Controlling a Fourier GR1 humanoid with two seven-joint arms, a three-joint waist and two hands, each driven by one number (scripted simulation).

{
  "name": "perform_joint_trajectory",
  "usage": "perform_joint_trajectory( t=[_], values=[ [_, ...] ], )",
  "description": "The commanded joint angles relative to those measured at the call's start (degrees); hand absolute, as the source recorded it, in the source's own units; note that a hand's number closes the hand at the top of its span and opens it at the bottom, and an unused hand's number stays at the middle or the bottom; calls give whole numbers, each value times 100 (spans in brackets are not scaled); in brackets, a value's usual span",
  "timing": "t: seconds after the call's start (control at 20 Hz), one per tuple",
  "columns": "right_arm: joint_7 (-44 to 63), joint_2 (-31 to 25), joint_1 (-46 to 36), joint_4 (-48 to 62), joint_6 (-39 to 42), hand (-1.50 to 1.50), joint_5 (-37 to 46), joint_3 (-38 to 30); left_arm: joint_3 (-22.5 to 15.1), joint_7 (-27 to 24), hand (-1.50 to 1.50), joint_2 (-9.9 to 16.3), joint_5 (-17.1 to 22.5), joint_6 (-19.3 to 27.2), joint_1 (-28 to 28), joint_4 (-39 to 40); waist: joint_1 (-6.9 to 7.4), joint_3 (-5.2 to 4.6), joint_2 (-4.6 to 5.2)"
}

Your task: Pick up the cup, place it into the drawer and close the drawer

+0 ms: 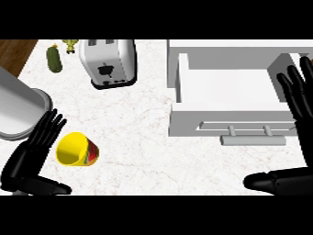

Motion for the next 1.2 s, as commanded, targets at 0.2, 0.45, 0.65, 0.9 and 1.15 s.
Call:
perform_joint_trajectory(
  t=[0.2, 0.45, 0.65, 0.9, 1.15],
  values=[
    [-170, -17, -261, 412, 31, -150, 22, -139, -51, -1236, -150, -18, -706, 132, -447, 1565, -2, -1, 4],
    [-247, -110, 78, 262, 302, -150, -283, -267, 218, -1530, -150, 340, -619, -56, -1006, 2554, -28, -1, 6],
    [-103, 264, 439, -164, -28, -150, 286, 333, 124, -1662, -150, 134, -641, 234, -578, 2221, -2, 0, -3],
    [329, -82, -143, -77, 96, -150, -150, -142, 171, -2311, -150, 488, -839, 124, -1078, 3416, -6, -1, 1],
    [-237, 61, -100, 338, 154, -150, 166, 60, 14, -2421, -150, 405, -916, 224, -1393, 3831, -6, -1, 3]
  ],
)
